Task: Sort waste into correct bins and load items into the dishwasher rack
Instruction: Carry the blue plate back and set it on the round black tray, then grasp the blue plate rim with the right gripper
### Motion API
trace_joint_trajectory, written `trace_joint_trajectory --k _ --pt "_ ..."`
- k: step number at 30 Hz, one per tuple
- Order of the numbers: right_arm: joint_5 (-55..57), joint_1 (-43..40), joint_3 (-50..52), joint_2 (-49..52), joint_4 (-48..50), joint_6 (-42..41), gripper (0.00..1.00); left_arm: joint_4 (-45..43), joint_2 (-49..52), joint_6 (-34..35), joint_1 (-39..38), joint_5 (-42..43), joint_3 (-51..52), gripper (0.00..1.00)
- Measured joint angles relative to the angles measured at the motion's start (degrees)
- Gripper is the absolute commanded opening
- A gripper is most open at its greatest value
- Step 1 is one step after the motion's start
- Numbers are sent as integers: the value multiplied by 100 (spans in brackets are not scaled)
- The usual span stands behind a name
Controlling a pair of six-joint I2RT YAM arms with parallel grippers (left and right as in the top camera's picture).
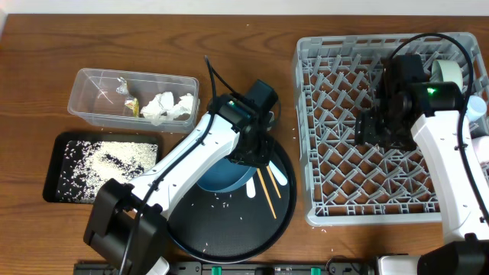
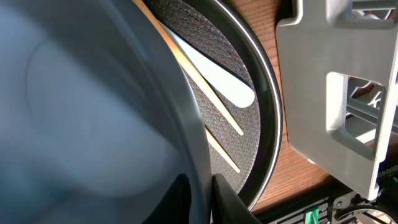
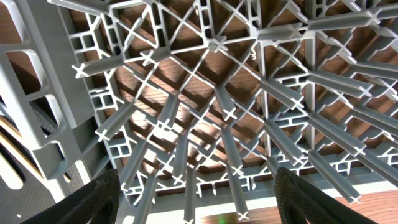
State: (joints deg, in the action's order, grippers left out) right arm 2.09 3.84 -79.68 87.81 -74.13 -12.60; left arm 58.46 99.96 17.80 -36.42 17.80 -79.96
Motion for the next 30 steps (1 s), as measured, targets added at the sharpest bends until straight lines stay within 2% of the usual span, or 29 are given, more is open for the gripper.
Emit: trace_joint_trajectory --k 2,6,8,19,24,30 --pt "0 0 0 0 -2 0 75 9 -9 0 9 0 0 17" --pt "0 0 0 0 -9 4 75 61 -140 -22 149 -2 0 38" --pt "-2 0 0 0 -17 13 78 101 -332 -13 321 -9 0 44" --pt "-153 0 0 0 68 411 83 977 -1974 -433 2044 -31 0 49" --pt "-960 13 -2 0 481 846 84 1338 -2424 -710 3069 -52 0 58" --pt "-1781 431 -7 0 1073 1095 86 1521 -2551 -774 3980 -304 0 60"
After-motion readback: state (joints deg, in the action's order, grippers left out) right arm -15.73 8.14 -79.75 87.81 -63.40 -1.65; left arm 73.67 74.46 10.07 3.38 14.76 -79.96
